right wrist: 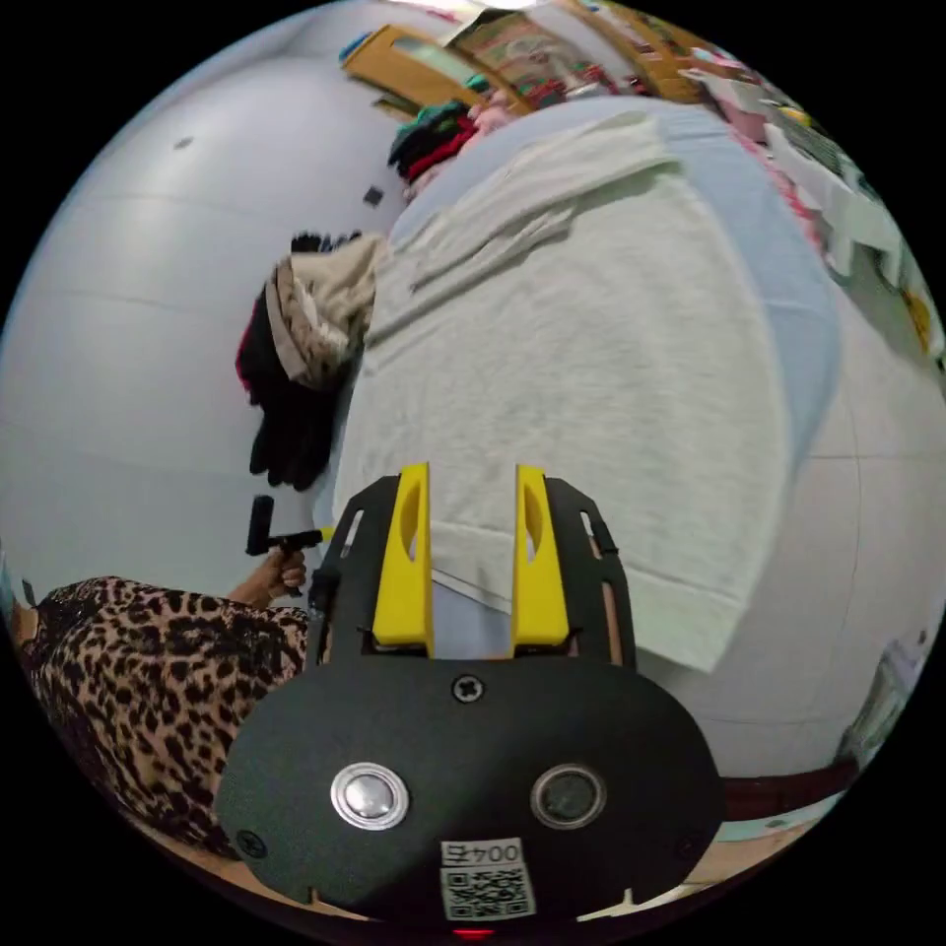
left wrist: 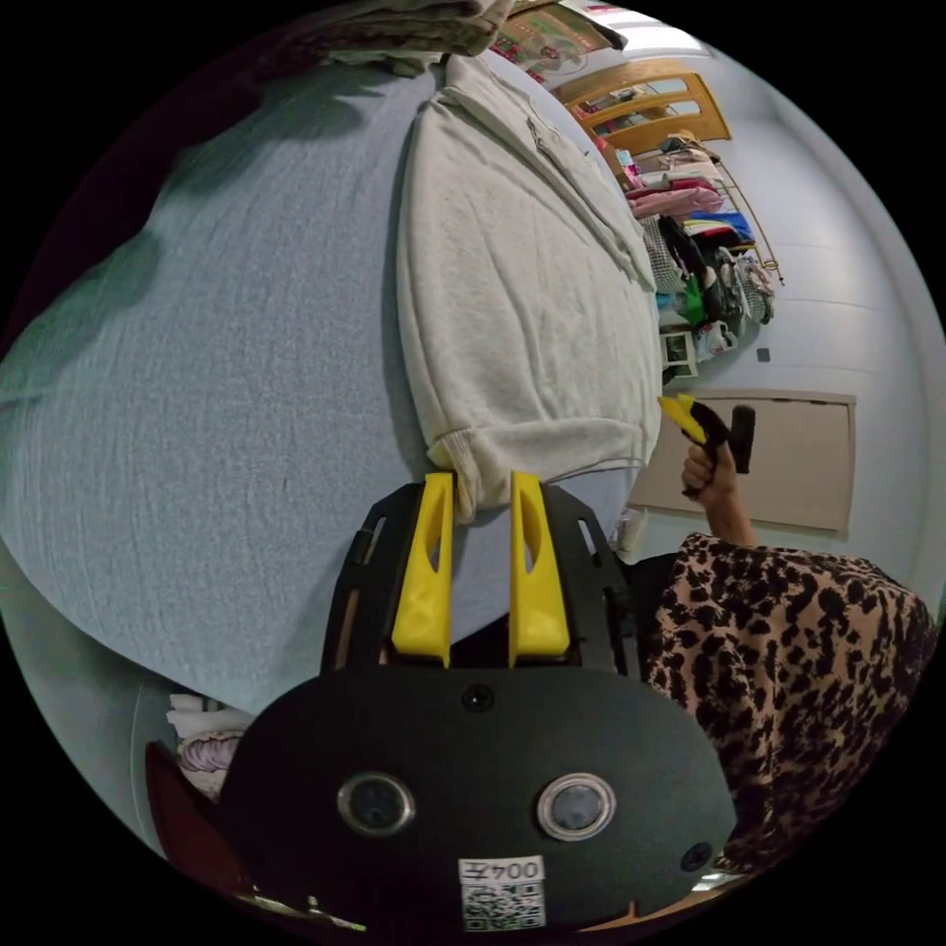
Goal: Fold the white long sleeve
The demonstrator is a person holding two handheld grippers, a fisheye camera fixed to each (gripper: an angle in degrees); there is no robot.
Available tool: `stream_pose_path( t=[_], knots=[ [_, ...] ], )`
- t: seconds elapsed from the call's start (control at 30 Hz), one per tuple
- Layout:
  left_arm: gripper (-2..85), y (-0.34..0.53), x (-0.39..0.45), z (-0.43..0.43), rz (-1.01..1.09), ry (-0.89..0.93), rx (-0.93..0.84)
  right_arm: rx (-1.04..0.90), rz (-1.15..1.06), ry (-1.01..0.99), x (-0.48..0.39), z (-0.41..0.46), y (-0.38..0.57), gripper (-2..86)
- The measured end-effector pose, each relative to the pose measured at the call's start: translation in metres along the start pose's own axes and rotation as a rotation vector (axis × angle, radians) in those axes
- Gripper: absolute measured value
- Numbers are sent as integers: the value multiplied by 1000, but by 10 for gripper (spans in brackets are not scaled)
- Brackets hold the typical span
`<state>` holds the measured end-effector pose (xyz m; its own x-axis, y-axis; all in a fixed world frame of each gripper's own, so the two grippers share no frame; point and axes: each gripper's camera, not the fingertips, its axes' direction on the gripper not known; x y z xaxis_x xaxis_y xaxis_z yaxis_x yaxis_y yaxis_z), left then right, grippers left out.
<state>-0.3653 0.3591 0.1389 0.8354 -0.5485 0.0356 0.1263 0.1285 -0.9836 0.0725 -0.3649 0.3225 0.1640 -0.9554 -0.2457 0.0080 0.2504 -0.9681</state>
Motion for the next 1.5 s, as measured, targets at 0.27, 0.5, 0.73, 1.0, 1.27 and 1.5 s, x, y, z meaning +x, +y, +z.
stream_pose_path(
  t=[0.27, 0.5, 0.73, 1.0, 1.27, 1.5],
  knots=[
    [132, -5, -65, -15, -40, 224, 59, 324, 388, -250, 159, -191, 116, 166],
    [144, -7, -89, -21, -50, 237, 46, 401, 466, -502, 180, -183, 120, 164],
    [144, 7, -121, -18, -67, 277, 58, 371, 392, -699, 132, -196, 114, 90],
    [116, 19, -137, 20, -62, 340, 45, 376, 394, -686, 71, -212, 97, 67],
    [35, 53, -136, 19, -31, 372, 181, 370, 230, -440, -72, -262, 44, 9],
    [29, 75, -75, -58, 143, 473, 394, 401, 21, -322, -226, -322, -19, 0]
  ],
)
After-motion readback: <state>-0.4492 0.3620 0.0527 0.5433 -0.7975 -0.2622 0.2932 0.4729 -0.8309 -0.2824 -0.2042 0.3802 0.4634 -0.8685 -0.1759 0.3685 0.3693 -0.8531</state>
